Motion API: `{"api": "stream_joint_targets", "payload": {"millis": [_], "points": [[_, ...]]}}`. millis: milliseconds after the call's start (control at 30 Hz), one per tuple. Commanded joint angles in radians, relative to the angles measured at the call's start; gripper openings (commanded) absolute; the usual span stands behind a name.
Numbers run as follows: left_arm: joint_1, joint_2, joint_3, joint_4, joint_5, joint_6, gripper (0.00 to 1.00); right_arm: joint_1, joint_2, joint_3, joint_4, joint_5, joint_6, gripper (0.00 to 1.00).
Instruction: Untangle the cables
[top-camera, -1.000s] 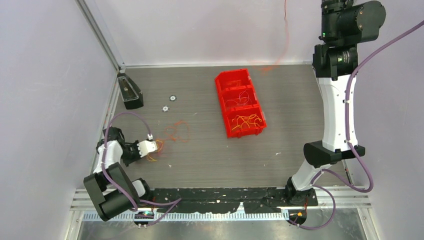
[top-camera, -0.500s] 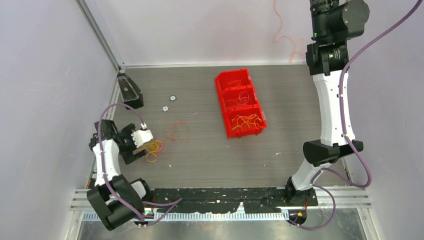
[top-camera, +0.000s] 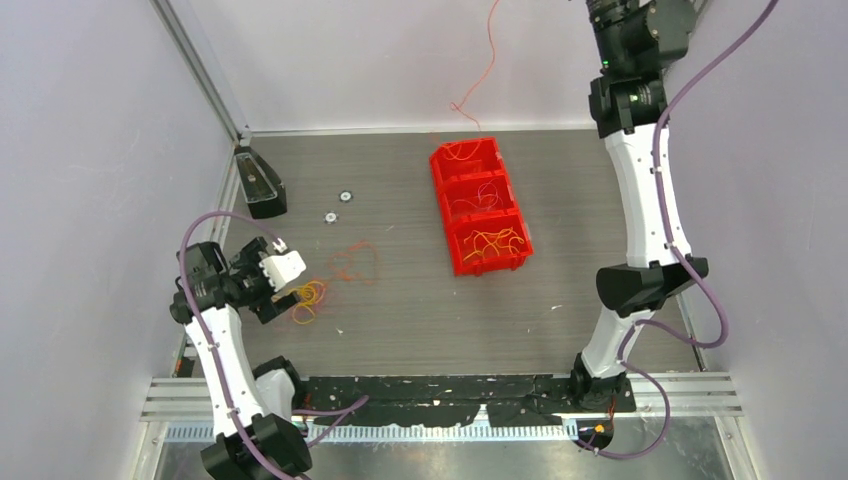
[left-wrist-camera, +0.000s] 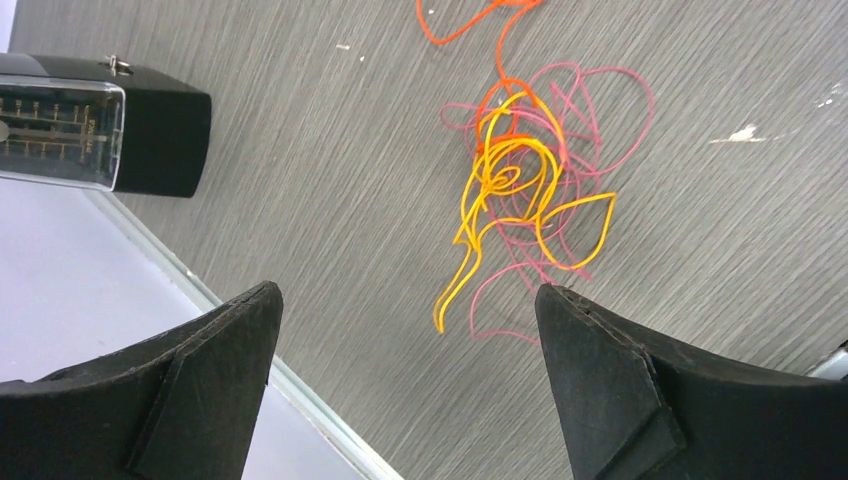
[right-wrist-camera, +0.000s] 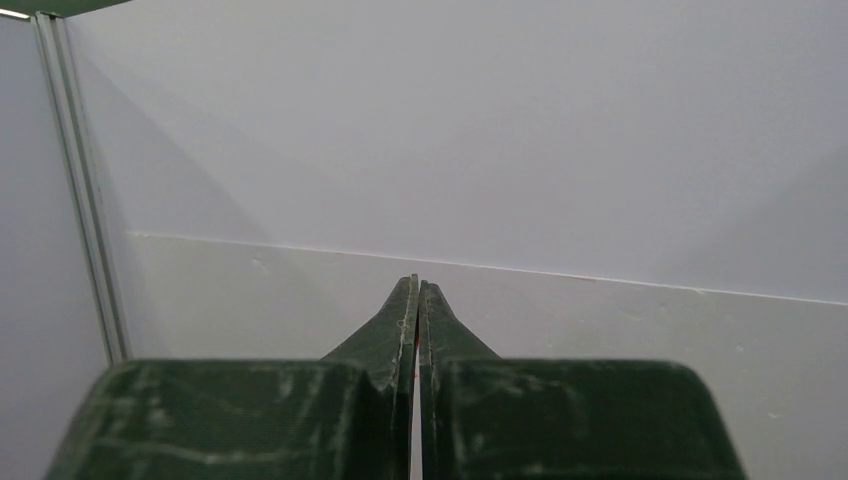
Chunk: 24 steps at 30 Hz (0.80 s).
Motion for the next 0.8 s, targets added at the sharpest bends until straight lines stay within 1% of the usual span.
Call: {"api": "stream_joint_targets", "payload": {"millis": [0, 133, 300, 433, 600, 767], "points": [[0.006, -0.009, 0.018, -0.035, 0.079, -0.053, 1.0, 0.024, 0.049, 0.025, 0.043, -0.043, 0.042, 0.05], [0.006, -0.013, 0.016, -0.032, 0.077, -0.074, 1.0, 0.031, 0.084, 0.021, 0.046, -0.034, 0.011, 0.05], [0.006, -0.025, 0.003, -0.014, 0.075, -0.112, 1.0, 0.029, 0.105, -0.044, 0.069, -0.004, -0.067, 0.05], [0.006, -0.031, -0.01, -0.013, 0.06, -0.112, 1.0, 0.025, 0.123, -0.039, 0.072, 0.003, -0.078, 0.05], [0.006, -0.032, -0.017, -0.001, 0.05, -0.111, 1.0, 0.025, 0.155, 0.019, 0.056, 0.002, -0.088, 0.05], [0.006, -0.023, -0.021, 0.01, 0.045, -0.116, 1.0, 0.028, 0.172, -0.003, 0.045, -0.017, -0.076, 0.05]]}}
